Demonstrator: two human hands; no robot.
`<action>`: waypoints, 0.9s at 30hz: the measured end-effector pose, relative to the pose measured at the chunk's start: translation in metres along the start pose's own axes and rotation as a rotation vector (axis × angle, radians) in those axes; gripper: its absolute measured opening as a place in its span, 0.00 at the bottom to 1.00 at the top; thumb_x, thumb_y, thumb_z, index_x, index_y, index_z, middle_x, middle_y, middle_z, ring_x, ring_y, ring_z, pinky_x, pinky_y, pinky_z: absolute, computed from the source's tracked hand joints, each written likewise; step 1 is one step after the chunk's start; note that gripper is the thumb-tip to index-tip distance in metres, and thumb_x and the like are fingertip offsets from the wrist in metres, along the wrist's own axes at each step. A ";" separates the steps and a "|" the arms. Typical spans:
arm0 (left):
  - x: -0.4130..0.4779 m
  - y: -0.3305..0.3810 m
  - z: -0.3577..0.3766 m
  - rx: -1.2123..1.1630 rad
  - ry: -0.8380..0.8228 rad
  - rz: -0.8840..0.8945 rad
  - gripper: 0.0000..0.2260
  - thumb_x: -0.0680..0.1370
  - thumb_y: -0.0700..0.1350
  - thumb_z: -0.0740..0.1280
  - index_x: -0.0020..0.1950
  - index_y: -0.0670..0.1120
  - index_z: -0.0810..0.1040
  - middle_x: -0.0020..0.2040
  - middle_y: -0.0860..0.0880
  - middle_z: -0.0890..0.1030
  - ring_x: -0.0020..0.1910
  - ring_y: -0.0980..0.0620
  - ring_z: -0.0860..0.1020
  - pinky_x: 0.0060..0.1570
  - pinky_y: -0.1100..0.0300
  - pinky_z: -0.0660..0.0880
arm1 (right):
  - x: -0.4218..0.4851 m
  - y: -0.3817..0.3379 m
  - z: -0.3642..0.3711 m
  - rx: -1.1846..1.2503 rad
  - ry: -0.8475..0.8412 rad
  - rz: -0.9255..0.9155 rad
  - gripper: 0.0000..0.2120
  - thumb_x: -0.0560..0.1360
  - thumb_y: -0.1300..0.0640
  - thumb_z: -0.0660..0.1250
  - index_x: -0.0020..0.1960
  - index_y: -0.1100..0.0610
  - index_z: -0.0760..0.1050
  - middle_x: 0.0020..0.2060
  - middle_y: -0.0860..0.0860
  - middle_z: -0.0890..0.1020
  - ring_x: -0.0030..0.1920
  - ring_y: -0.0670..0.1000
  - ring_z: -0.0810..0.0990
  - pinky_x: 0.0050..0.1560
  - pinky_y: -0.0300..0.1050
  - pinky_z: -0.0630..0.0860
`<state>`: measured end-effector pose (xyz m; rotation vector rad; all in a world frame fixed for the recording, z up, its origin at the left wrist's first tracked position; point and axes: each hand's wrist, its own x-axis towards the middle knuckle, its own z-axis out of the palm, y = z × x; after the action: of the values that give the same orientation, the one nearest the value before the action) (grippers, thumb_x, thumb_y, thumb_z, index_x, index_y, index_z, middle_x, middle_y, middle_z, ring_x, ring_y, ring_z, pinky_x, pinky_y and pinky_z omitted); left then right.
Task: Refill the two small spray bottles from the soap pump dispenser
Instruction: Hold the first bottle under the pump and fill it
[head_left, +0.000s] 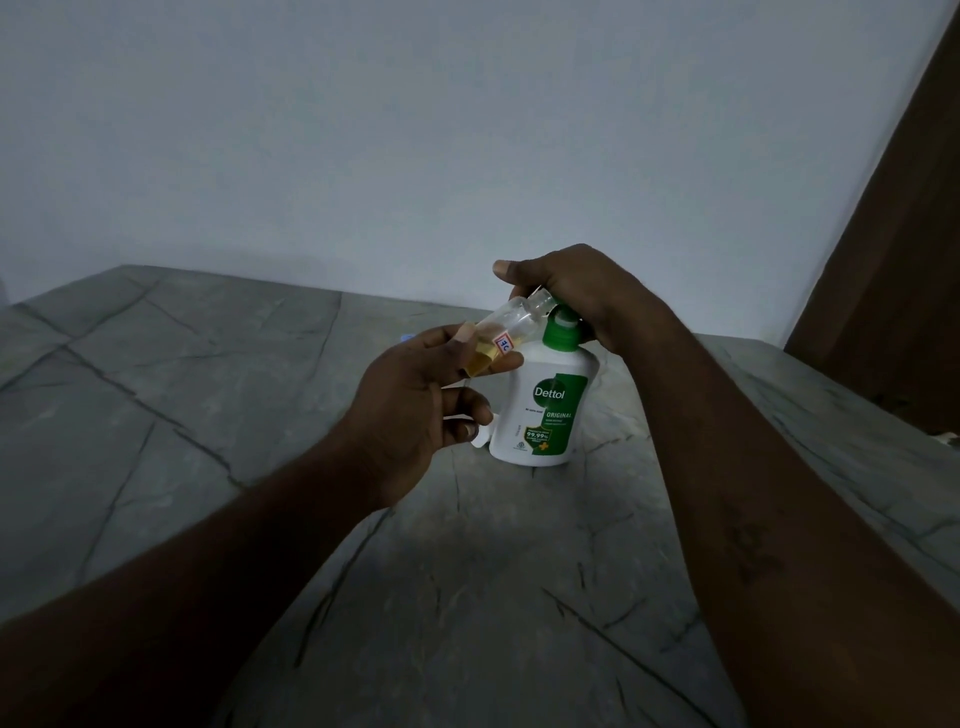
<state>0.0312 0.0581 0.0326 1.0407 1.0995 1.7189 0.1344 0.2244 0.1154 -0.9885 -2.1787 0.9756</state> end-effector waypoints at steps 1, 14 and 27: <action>0.000 0.000 0.000 -0.005 0.000 0.000 0.15 0.82 0.48 0.60 0.65 0.45 0.78 0.58 0.44 0.85 0.33 0.49 0.73 0.33 0.59 0.70 | 0.000 -0.001 -0.002 -0.001 0.021 -0.016 0.19 0.73 0.37 0.73 0.42 0.54 0.84 0.42 0.52 0.83 0.41 0.52 0.79 0.44 0.47 0.75; -0.002 0.003 0.003 -0.036 -0.002 0.000 0.15 0.84 0.48 0.59 0.66 0.46 0.77 0.58 0.45 0.85 0.33 0.50 0.74 0.33 0.59 0.69 | -0.001 -0.003 -0.004 0.027 0.021 0.012 0.16 0.73 0.40 0.74 0.41 0.54 0.84 0.42 0.52 0.83 0.41 0.53 0.77 0.45 0.47 0.74; -0.003 -0.005 0.007 -0.050 0.030 -0.011 0.14 0.83 0.44 0.60 0.66 0.44 0.77 0.58 0.43 0.85 0.31 0.52 0.75 0.35 0.58 0.71 | 0.001 0.004 0.002 0.064 -0.022 0.076 0.15 0.70 0.44 0.78 0.41 0.57 0.86 0.47 0.56 0.87 0.45 0.57 0.83 0.57 0.55 0.80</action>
<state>0.0400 0.0582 0.0294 0.9787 1.0738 1.7495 0.1339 0.2265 0.1115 -1.0418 -2.1274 1.0894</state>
